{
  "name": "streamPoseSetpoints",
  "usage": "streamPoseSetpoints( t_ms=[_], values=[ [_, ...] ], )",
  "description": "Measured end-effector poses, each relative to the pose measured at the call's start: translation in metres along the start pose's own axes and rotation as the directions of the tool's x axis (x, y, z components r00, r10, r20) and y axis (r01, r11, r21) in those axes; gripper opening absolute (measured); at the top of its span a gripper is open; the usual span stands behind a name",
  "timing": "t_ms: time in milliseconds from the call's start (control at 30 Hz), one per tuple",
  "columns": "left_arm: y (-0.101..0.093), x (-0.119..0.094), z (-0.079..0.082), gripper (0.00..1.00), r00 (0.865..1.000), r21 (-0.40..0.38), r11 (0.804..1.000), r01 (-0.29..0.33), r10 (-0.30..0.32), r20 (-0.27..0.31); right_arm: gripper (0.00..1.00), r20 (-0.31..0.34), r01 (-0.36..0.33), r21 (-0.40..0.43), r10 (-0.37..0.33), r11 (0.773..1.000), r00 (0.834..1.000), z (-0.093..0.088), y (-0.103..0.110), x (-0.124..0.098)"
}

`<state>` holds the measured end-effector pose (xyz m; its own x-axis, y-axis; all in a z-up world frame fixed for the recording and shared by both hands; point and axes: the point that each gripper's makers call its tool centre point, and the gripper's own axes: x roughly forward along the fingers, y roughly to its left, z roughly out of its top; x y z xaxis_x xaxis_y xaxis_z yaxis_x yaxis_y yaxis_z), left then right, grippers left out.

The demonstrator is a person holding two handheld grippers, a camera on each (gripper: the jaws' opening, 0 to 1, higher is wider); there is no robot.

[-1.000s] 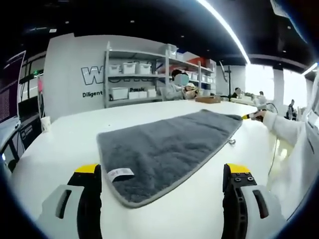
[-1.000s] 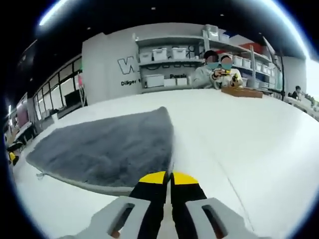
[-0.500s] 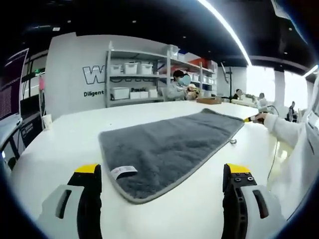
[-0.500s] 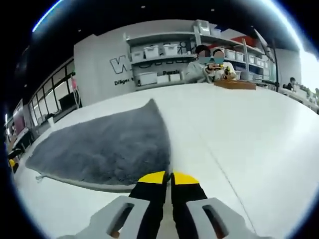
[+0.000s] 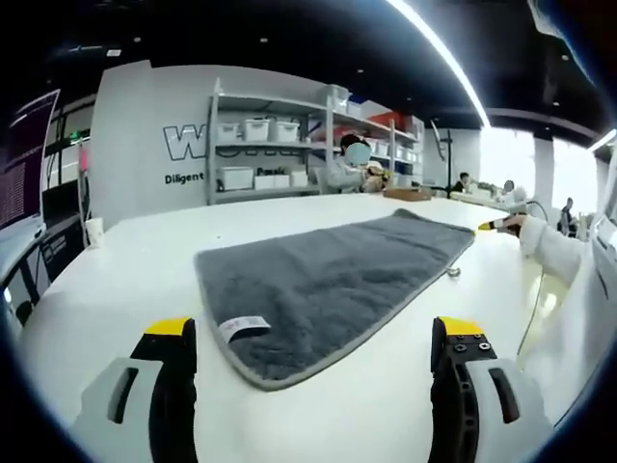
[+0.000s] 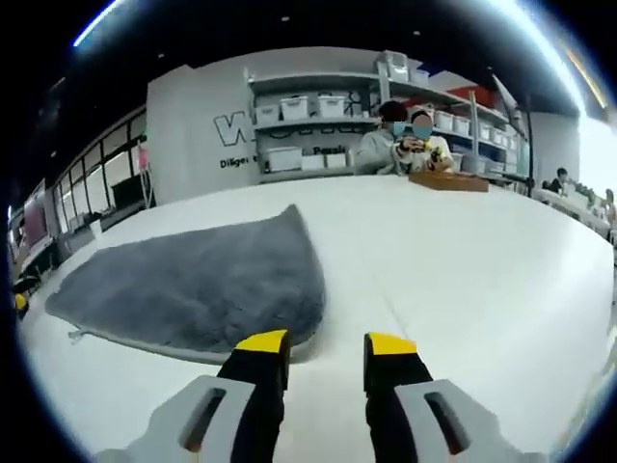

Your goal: Open the folded towel by lifting each exposed corner and separating the folded layers until the towel lies flat within the target outline without major curled edges

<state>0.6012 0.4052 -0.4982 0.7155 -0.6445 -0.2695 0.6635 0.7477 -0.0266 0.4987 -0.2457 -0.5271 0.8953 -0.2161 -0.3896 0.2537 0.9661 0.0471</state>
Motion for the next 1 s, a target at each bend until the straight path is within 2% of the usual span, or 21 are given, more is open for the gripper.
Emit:
streamPoseSetpoints(
  t_ms=[67,167,333,367,500,567,733,800,1000],
  values=[
    [0.0,0.001,-0.001,1.0,1.0,-0.002,1.0,0.001,-0.001,0.0,0.43,0.021,-0.02,-0.038,0.021,0.999,1.0,0.007,0.007,-0.003],
    [0.0,0.002,-0.001,1.0,1.0,-0.001,1.0,0.001,-0.001,-0.004,0.52,0.057,-0.071,-0.12,0.078,0.99,0.995,0.022,0.029,-0.014],
    [0.001,0.004,0.001,1.0,1.0,0.0,1.0,0.006,-0.006,-0.006,0.68,0.102,-0.168,-0.169,0.187,0.971,0.977,0.042,0.071,-0.027],
    [0.001,0.005,0.002,1.0,1.0,0.001,1.0,0.006,-0.006,-0.006,0.7,0.103,-0.171,-0.174,0.191,0.97,0.976,0.043,0.073,-0.028],
    [0.006,0.008,0.007,1.0,1.0,0.012,1.0,0.013,-0.013,-0.006,0.83,0.095,-0.235,-0.207,0.259,0.95,0.961,0.049,0.103,-0.034],
    [0.009,0.011,0.009,1.0,1.0,0.015,1.0,0.021,-0.021,-0.005,0.86,0.092,-0.266,-0.213,0.29,0.94,0.953,0.05,0.115,-0.037],
    [0.017,0.023,0.014,1.0,0.998,0.019,0.998,0.059,-0.058,-0.013,0.98,0.072,-0.296,-0.26,0.324,0.919,0.943,0.05,0.136,-0.042],
    [0.022,0.029,0.018,1.0,0.997,0.024,0.997,0.071,-0.071,-0.016,0.99,0.05,-0.317,-0.279,0.343,0.907,0.938,0.047,0.144,-0.045],
    [0.047,0.056,0.034,1.0,0.991,0.04,0.991,0.131,-0.13,-0.029,0.99,0.037,-0.342,-0.288,0.367,0.895,0.929,0.043,0.153,-0.047]
  ],
)
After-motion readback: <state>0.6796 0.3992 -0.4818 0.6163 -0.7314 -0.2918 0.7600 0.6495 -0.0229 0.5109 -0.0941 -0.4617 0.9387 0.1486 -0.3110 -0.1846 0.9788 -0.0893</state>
